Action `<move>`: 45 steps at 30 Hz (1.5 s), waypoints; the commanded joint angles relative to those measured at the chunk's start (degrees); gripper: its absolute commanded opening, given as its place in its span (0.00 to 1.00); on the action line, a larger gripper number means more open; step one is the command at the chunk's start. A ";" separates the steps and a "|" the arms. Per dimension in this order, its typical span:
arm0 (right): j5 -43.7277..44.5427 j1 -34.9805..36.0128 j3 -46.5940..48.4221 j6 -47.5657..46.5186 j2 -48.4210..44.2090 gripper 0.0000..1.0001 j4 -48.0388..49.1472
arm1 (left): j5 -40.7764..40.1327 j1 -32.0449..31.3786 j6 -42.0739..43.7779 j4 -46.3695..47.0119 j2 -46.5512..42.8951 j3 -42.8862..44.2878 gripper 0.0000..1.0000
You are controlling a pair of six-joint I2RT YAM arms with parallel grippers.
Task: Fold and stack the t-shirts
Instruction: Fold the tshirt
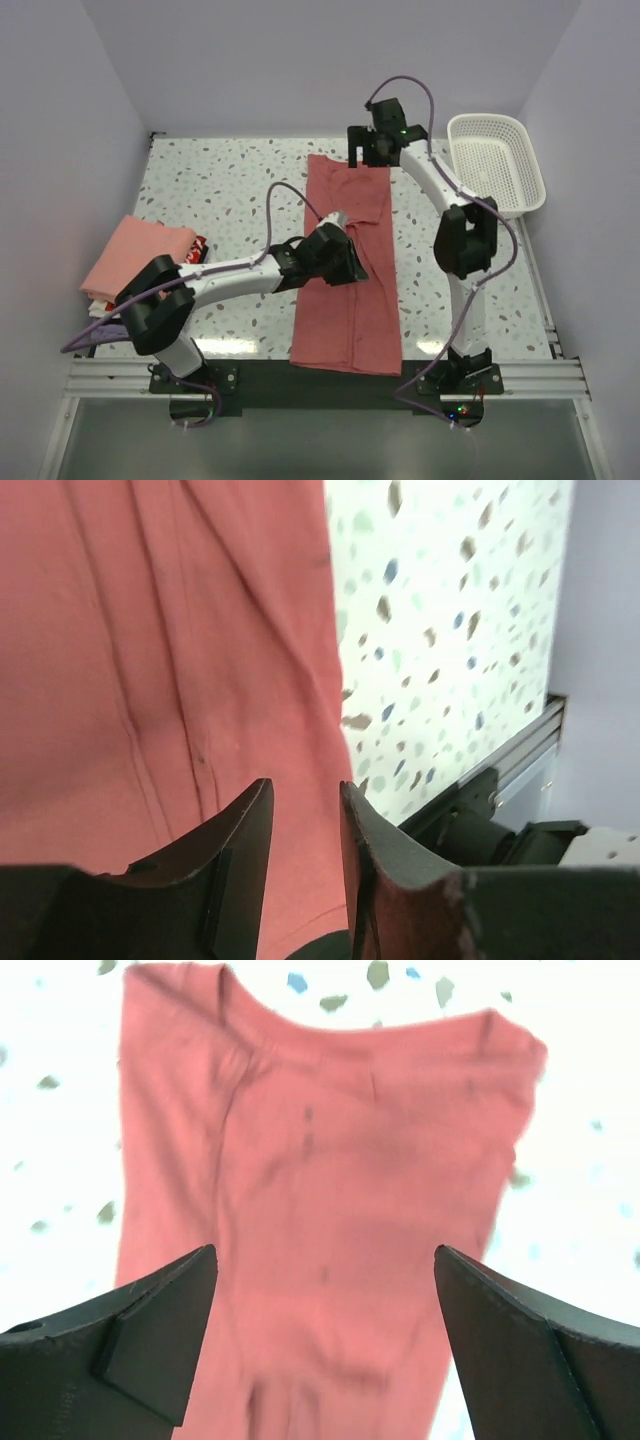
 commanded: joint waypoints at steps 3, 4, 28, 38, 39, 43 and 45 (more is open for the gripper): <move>-2.72 -0.24 -26.15 9.98 -26.40 0.86 6.80 | -6.77 5.40 4.75 -5.86 -8.61 -1.53 0.38; -2.72 -0.24 -30.46 10.42 -29.39 0.85 8.03 | -7.12 6.45 5.02 -6.65 -9.15 -1.70 0.39; -3.16 24.80 -84.99 29.31 -72.67 0.46 9.88 | -4.58 17.53 29.53 -3.84 27.12 35.54 0.44; 3.69 34.30 -91.24 34.68 -71.61 0.42 14.46 | -4.22 17.53 30.77 -3.85 33.91 41.02 0.43; 3.70 34.74 -91.33 34.77 -70.39 0.41 15.33 | -4.40 17.53 30.51 -3.84 33.83 40.40 0.43; 5.27 38.52 -91.59 36.70 -67.66 0.40 17.26 | -5.54 17.53 30.33 -3.58 33.56 38.64 0.43; 7.29 41.42 -91.33 37.58 -66.25 0.40 17.53 | -5.72 17.62 30.24 -3.93 33.82 38.29 0.43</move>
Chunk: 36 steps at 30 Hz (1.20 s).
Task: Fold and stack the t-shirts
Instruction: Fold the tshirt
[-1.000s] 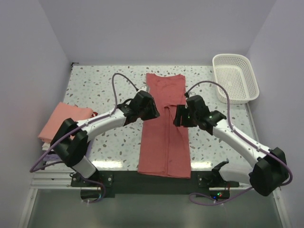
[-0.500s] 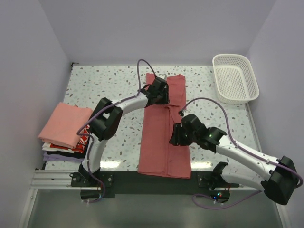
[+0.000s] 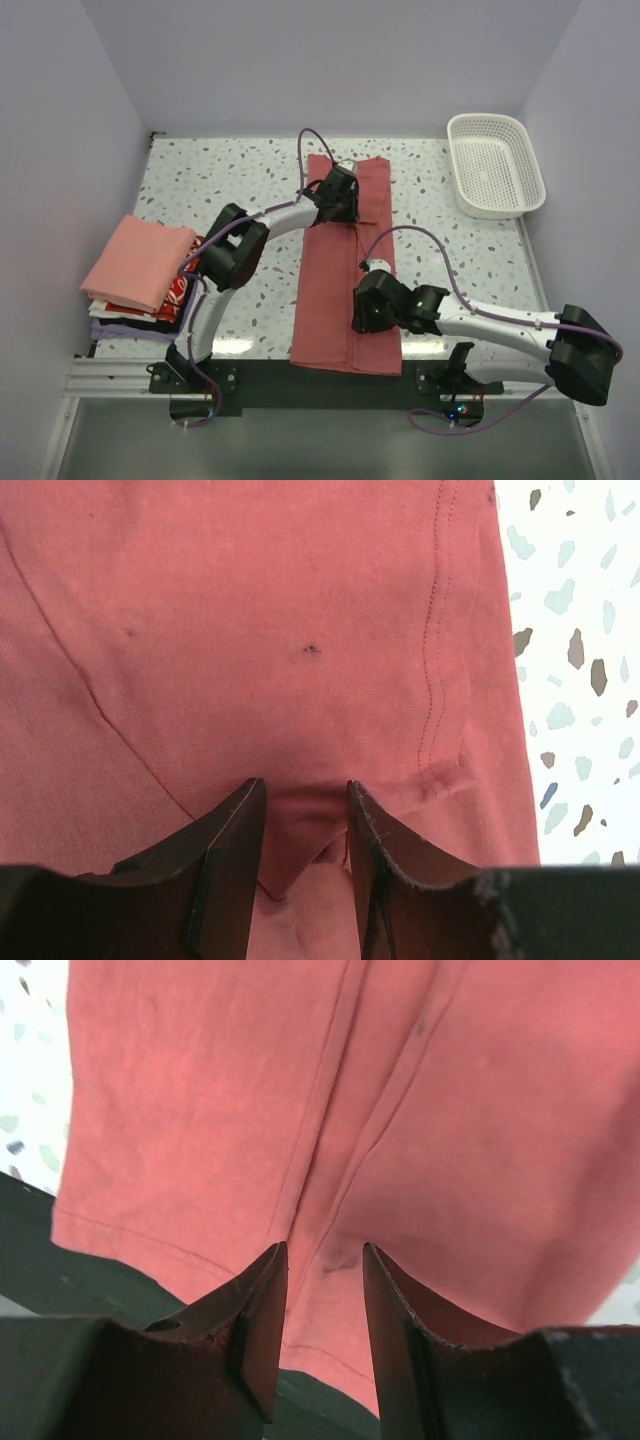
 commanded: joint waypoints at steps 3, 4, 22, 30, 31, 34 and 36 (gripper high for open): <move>7.02 5.65 -0.03 4.65 3.23 0.39 3.11 | -0.84 0.22 1.33 1.53 -0.33 -0.49 0.42; 7.55 6.09 -0.20 5.26 3.23 0.39 2.93 | -0.84 0.22 1.33 1.45 -0.16 -0.49 0.42; 11.16 15.50 -0.21 10.37 5.34 0.32 -0.14 | -0.23 0.40 1.33 1.09 0.98 -0.22 0.40; 11.25 16.73 0.32 10.63 5.86 0.27 -1.20 | -0.31 0.57 1.42 0.65 1.16 0.21 0.40; 11.34 16.91 0.41 10.54 6.30 0.27 -1.37 | -0.31 0.66 1.42 0.57 1.25 0.13 0.40; 11.25 17.43 0.58 10.54 6.92 0.26 -1.46 | -0.05 0.66 1.42 0.48 1.25 0.22 0.40; 11.33 17.87 1.02 10.54 7.62 0.25 -1.81 | 0.04 0.66 1.42 0.48 1.34 0.30 0.40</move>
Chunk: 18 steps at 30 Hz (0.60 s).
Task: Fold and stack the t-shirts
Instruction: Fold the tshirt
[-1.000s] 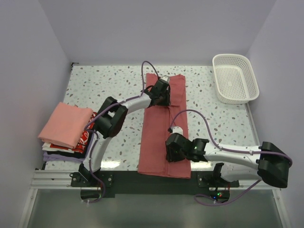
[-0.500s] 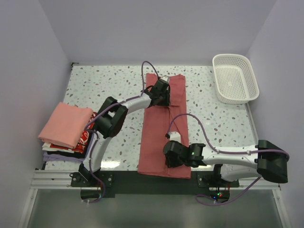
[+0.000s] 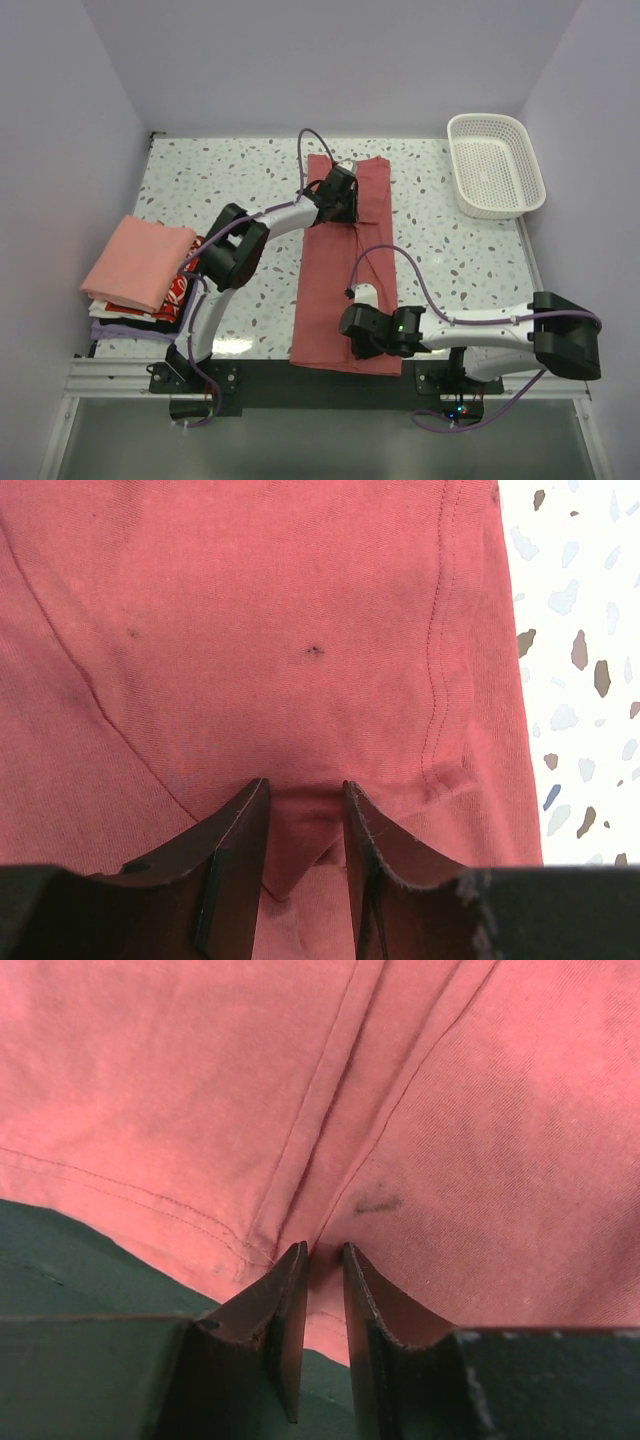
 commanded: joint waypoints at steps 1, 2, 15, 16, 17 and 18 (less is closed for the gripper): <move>2.72 0.87 1.33 1.14 0.96 0.24 -1.03 | 0.19 0.68 1.42 0.48 1.12 0.48 0.40; 2.81 0.96 1.42 1.14 1.22 0.22 -1.20 | 0.19 0.60 1.42 0.48 1.12 0.39 0.40; 3.69 2.80 3.44 0.88 -2.73 0.00 -6.12 | 0.19 0.86 0.89 -0.75 2.35 1.97 0.39; 3.69 3.15 3.61 0.88 -3.08 0.00 -6.39 | 0.19 0.77 0.80 -0.75 2.52 2.15 0.39; 3.69 3.42 3.70 0.88 -3.26 0.00 -6.65 | 0.19 0.77 0.71 -0.84 2.52 2.24 0.39; 3.60 3.77 3.88 0.97 -3.35 0.00 -6.83 | 0.19 0.77 0.71 -0.75 2.61 2.24 0.39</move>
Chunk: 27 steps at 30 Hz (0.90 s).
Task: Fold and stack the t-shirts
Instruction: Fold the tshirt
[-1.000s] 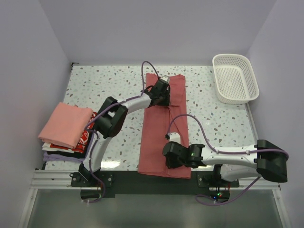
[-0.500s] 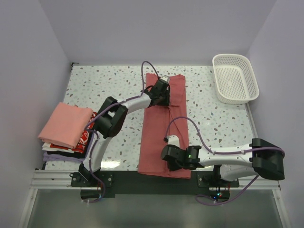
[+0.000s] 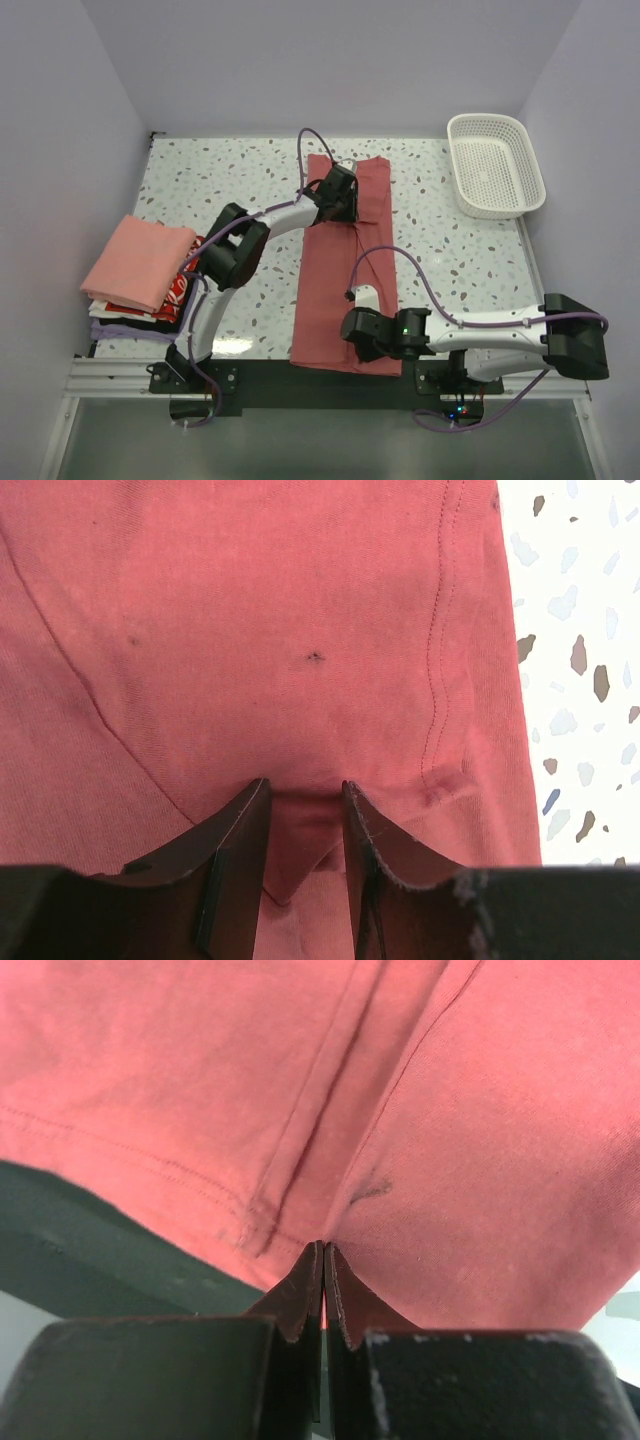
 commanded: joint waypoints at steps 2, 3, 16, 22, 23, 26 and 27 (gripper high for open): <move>1.86 1.83 2.59 0.88 -1.43 0.00 -2.24 | -0.01 0.68 0.74 -0.69 2.24 1.78 0.39; 1.85 2.09 2.68 0.97 -1.25 0.00 -2.15 | -0.01 0.60 0.74 -0.69 2.33 1.95 0.39; 1.33 4.29 4.35 0.79 3.14 0.00 0.48 | -0.01 0.77 0.91 -1.30 2.59 2.48 0.39; 1.94 4.38 4.26 0.71 4.29 0.00 1.01 | 0.17 0.86 0.91 -1.22 2.59 2.31 0.39; 2.38 4.38 4.43 0.62 4.11 0.00 0.84 | 0.26 0.86 0.82 -1.21 2.59 2.31 0.39; 1.86 4.38 4.44 0.09 4.20 0.04 2.14 | 0.52 0.95 0.65 -1.13 2.51 2.39 0.39; 0.98 4.29 4.35 -0.08 4.20 0.05 2.94 | 0.70 0.86 0.65 -1.04 2.42 2.39 0.39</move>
